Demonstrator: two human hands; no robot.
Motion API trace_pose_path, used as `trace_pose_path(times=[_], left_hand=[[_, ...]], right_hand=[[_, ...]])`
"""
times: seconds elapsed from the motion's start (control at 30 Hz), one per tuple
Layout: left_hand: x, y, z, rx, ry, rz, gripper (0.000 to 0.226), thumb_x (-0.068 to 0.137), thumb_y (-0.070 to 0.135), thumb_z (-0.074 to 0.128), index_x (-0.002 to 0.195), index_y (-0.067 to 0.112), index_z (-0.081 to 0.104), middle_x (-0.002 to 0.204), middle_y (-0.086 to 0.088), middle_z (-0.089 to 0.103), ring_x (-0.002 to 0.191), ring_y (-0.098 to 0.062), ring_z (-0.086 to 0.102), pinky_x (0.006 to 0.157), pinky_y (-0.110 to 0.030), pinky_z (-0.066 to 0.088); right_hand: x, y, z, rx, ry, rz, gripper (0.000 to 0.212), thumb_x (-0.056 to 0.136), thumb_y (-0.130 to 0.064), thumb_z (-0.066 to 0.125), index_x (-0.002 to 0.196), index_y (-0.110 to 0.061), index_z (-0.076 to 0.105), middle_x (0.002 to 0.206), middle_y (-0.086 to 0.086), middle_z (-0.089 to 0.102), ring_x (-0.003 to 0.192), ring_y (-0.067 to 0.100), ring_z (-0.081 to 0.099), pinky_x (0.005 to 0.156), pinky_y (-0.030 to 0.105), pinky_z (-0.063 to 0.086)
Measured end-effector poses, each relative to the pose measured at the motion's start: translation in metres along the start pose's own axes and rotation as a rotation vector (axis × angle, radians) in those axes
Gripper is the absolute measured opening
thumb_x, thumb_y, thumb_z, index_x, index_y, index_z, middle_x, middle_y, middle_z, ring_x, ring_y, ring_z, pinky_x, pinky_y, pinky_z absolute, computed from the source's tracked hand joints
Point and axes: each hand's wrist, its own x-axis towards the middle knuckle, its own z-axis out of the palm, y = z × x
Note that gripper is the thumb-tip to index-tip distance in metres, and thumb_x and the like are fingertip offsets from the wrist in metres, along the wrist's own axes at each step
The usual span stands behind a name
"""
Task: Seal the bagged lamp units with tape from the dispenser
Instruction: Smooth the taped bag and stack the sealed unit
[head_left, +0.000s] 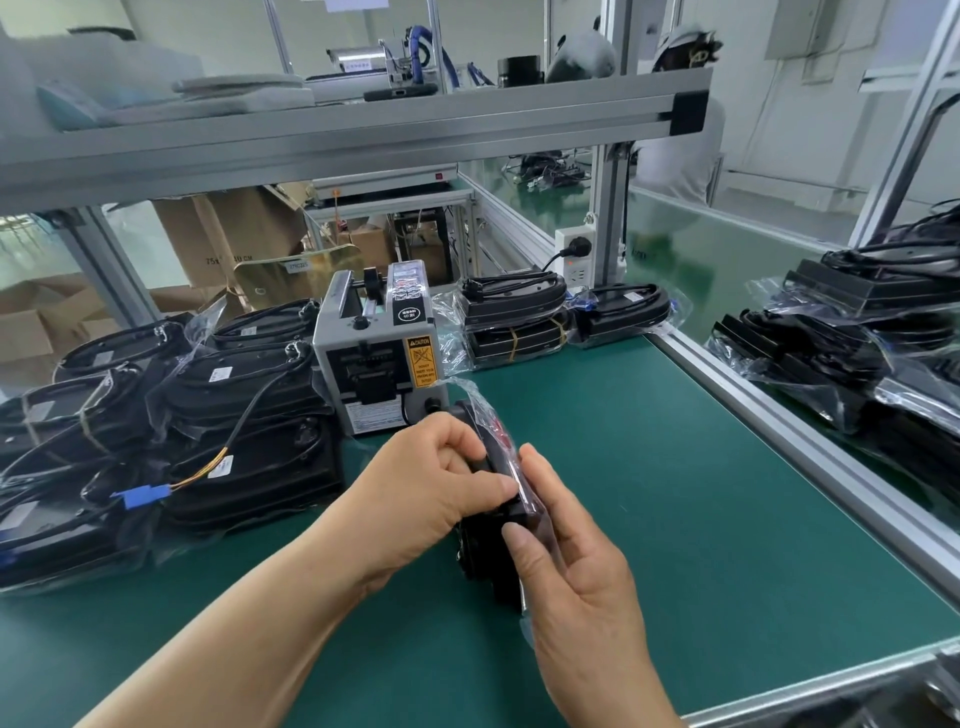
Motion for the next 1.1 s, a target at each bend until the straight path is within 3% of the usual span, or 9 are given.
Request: trace_pose_path(times=[0.13,0.3,0.4,0.53,0.67,0.8,0.9,1.0,1.1], left_hand=[[-0.004,-0.006,0.009,-0.104,0.04,-0.063,0.029,0.078,0.025,0.081,0.096,0.017,0.061,0.055,0.012,0.047,0.048,-0.003,0.042,0.051,-0.018,0.037],[-0.013,-0.008,0.008,-0.054,-0.023,-0.065,0.054,0.055,0.034,0.084,0.102,0.024,0.059,0.063,0.008,0.04,0.059,-0.01,0.038,0.063,-0.031,0.037],[-0.014,-0.005,0.001,-0.094,-0.102,-0.098,0.057,0.055,0.029,0.086,0.105,0.022,0.06,0.065,0.006,0.044,0.058,-0.01,0.041,0.06,-0.027,0.04],[-0.007,-0.002,-0.004,-0.245,-0.103,-0.17,0.043,0.069,0.022,0.088,0.098,0.011,0.059,0.063,0.003,0.055,0.049,-0.009,0.041,0.052,-0.023,0.036],[0.004,-0.006,0.001,-0.165,-0.004,-0.127,0.029,0.076,0.025,0.082,0.08,0.012,0.056,0.051,0.005,0.052,0.045,-0.009,0.039,0.044,-0.019,0.034],[0.008,-0.011,-0.002,-0.151,0.007,-0.105,0.019,0.087,0.021,0.073,0.074,0.014,0.06,0.054,-0.002,0.057,0.04,-0.01,0.039,0.042,-0.017,0.035],[0.011,-0.019,-0.008,-0.234,0.029,-0.115,0.018,0.088,0.02,0.07,0.071,0.017,0.064,0.057,-0.001,0.059,0.042,-0.009,0.041,0.046,-0.016,0.038],[0.037,-0.029,-0.029,-0.493,0.254,-0.244,0.018,0.09,0.024,0.07,0.073,0.017,0.068,0.06,0.003,0.058,0.043,-0.006,0.044,0.048,-0.019,0.042],[0.076,-0.038,-0.055,-0.693,0.479,-0.39,0.012,0.094,0.021,0.067,0.084,0.015,0.067,0.055,0.006,0.058,0.04,-0.002,0.047,0.043,-0.017,0.042]], right_hand=[[0.0,0.0,0.0,0.004,-0.003,-0.004,0.059,0.087,-0.021,0.059,0.135,-0.053,0.051,0.147,-0.015,0.052,0.139,0.009,0.045,0.118,0.046,0.033],[-0.001,0.0,0.0,0.031,-0.012,0.001,0.053,0.088,-0.03,0.061,0.135,-0.052,0.051,0.147,-0.012,0.053,0.138,0.011,0.046,0.117,0.046,0.034],[-0.001,-0.001,-0.001,0.027,-0.015,-0.002,0.053,0.088,-0.033,0.063,0.136,-0.051,0.051,0.146,-0.012,0.053,0.138,0.011,0.047,0.116,0.046,0.035],[-0.001,0.0,-0.001,0.004,0.001,-0.006,0.058,0.087,-0.021,0.06,0.135,-0.05,0.052,0.144,-0.015,0.055,0.137,0.009,0.047,0.117,0.047,0.034],[-0.002,-0.004,0.003,0.001,0.027,-0.009,0.059,0.085,-0.016,0.059,0.133,-0.051,0.054,0.144,-0.016,0.055,0.137,0.008,0.047,0.118,0.046,0.033],[-0.004,-0.006,0.0,0.027,0.038,0.003,0.054,0.092,-0.006,0.061,0.134,-0.04,0.06,0.143,-0.012,0.056,0.137,0.009,0.047,0.118,0.044,0.034],[-0.005,-0.009,-0.005,-0.016,0.073,-0.005,0.059,0.092,0.007,0.06,0.131,-0.037,0.061,0.138,-0.014,0.06,0.133,0.005,0.051,0.113,0.027,0.037],[-0.004,-0.014,-0.005,-0.099,0.102,-0.014,0.066,0.089,0.006,0.064,0.126,-0.048,0.063,0.13,-0.02,0.065,0.123,-0.003,0.057,0.101,0.007,0.038],[-0.005,-0.015,-0.006,-0.139,0.104,-0.018,0.062,0.086,0.005,0.066,0.126,-0.043,0.065,0.124,-0.022,0.067,0.116,-0.007,0.06,0.09,-0.002,0.038]])
